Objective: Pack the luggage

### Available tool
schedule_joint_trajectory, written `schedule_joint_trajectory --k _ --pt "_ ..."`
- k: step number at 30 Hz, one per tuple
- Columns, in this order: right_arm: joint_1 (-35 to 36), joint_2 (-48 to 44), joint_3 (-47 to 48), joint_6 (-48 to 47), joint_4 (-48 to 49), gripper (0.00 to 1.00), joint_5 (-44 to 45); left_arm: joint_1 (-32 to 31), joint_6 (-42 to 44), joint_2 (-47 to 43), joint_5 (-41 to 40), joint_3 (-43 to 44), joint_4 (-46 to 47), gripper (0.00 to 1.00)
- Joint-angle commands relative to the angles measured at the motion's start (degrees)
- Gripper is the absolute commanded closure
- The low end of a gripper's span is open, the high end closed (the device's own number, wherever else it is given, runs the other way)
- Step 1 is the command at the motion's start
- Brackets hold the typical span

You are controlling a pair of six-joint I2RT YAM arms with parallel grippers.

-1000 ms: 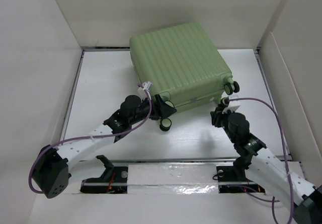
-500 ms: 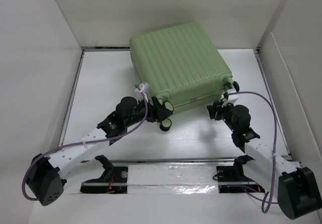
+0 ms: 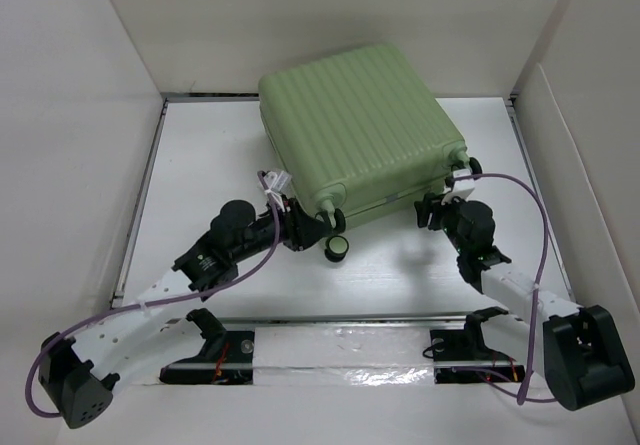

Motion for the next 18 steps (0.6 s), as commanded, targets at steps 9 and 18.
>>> schedule_joint_trajectory --k 9,18 --pt "-1.7 8.4 2.0 -1.4 14.8 0.43 1.5 -0.9 -0.9 -1.7 -0.4 0.2 10.8 1.00" --pt "-1.7 12.9 1.7 -2.2 27.2 0.63 1.4 -0.9 -1.1 -2.2 -4.6 -2.2 9.5 0.76"
